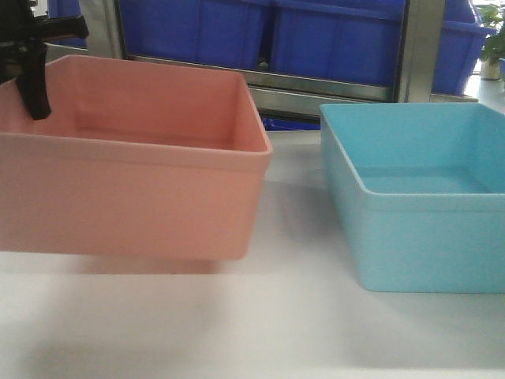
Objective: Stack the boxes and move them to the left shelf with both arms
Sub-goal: 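Drag the pink tub with the left gripper toward the robot's center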
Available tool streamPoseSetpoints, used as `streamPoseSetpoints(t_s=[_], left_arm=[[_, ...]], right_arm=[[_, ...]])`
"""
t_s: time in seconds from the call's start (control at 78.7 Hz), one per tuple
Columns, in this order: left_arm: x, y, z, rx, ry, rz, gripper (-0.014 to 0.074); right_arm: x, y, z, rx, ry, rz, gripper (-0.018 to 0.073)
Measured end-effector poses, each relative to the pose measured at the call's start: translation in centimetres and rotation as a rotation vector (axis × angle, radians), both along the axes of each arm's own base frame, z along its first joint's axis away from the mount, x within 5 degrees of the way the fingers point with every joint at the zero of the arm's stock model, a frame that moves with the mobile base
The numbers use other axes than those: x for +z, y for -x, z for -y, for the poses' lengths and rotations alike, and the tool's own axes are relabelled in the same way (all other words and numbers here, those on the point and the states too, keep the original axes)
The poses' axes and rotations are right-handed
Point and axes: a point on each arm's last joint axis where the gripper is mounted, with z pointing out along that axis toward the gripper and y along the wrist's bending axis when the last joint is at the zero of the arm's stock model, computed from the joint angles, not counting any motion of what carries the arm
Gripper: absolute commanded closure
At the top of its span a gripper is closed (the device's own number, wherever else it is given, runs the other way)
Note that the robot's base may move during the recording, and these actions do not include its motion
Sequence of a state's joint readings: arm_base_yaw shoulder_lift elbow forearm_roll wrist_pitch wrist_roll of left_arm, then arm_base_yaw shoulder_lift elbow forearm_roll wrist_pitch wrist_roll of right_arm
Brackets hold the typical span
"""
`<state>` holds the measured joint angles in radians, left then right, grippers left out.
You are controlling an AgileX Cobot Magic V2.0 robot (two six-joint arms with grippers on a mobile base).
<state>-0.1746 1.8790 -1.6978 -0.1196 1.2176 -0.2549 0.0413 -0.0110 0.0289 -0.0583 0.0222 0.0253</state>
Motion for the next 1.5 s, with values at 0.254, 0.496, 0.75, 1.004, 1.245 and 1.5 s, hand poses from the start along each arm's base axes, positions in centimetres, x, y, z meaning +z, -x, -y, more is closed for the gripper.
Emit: streamPoseSetpoints(t_s=[0.254,0.496,0.75,1.004,1.245,1.5], left_arm=[[-1.6,4.6,4.1,-0.042,0.018,-0.004,0.06],[-3.3,7.7,6.9,-0.078,0.08,-0.025,0.06],[-5.0,9.0,8.2,-0.108,0.085,-0.038,0.06],[-5.6,9.3,8.3,-0.107,0.086,-0.054,0.059],[-5.2,9.3,8.4,-0.103,0.111,-0.036,0.0232],[-2.3,10.2,8.0,-0.171,0.134,0.079,0.0171]], right_arm=[[0.0,0.0,0.0,0.0,0.0,0.0,0.051],[0.0,0.0,0.0,0.0,0.0,0.0,0.051],[0.0,0.0,0.0,0.0,0.0,0.0,0.051],[0.0,0.0,0.0,0.0,0.0,0.0,0.051],[0.0,0.0,0.0,0.0,0.0,0.0,0.051],[0.0,0.0,0.0,0.0,0.0,0.0,0.051]])
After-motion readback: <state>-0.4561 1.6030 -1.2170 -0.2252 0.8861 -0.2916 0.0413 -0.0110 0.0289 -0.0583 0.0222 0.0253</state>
